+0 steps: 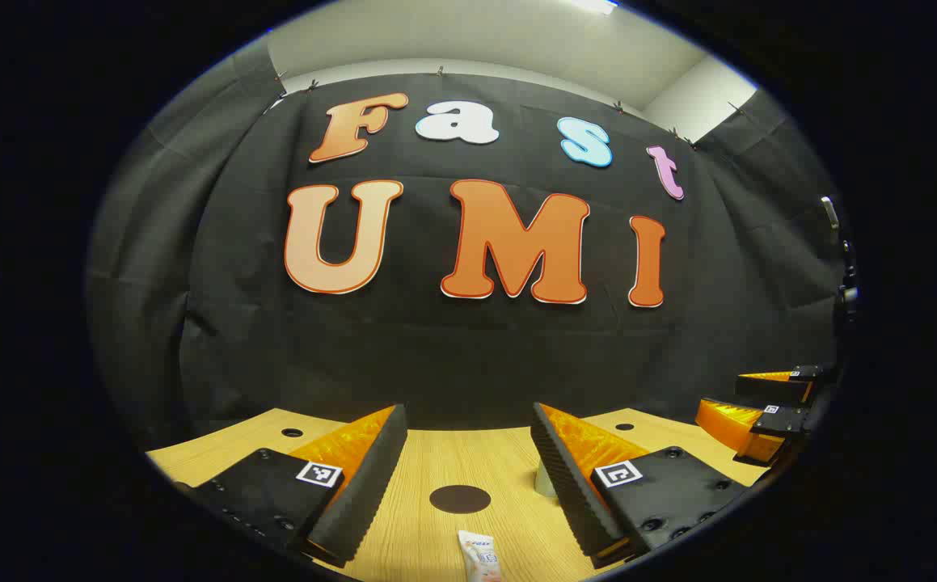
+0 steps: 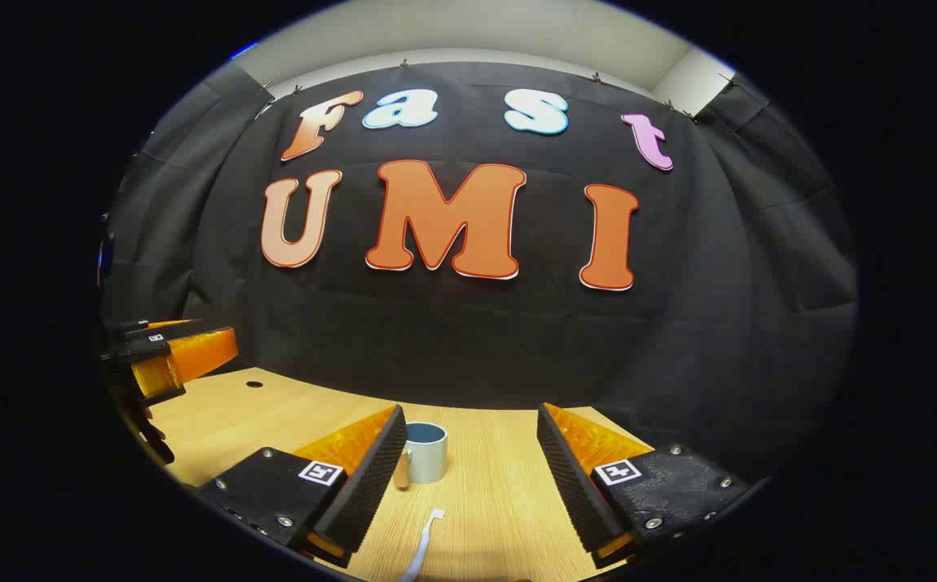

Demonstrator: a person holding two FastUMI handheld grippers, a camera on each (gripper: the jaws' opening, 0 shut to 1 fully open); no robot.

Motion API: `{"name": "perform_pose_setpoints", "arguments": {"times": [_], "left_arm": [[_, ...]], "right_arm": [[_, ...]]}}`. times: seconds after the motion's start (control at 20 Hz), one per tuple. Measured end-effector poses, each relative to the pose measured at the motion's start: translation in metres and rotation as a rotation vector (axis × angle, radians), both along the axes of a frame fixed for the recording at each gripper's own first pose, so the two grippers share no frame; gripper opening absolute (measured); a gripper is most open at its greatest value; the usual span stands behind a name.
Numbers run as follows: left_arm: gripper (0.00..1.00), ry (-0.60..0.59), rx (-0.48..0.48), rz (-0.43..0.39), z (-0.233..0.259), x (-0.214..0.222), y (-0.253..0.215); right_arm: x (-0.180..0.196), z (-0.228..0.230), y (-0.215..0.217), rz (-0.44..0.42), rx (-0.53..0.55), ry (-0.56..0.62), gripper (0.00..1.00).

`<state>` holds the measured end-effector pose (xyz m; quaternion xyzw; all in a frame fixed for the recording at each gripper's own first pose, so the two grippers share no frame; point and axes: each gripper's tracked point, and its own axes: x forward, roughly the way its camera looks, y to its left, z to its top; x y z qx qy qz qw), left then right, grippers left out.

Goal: Put the toothbrush and toothpaste on the desktop into the cup, then pick up the cup and place it on the coaster on the desktop.

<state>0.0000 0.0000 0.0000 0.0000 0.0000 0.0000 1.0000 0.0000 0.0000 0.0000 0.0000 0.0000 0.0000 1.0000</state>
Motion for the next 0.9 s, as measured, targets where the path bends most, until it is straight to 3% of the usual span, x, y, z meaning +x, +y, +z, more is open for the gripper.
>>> {"name": "perform_pose_setpoints", "arguments": {"times": [0.9], "left_arm": [[0.97, 0.002, 0.013, 0.000, 0.003, 0.002, -0.006]], "right_arm": [[-0.004, -0.004, -0.010, -0.021, 0.019, 0.031, 0.98]]}}
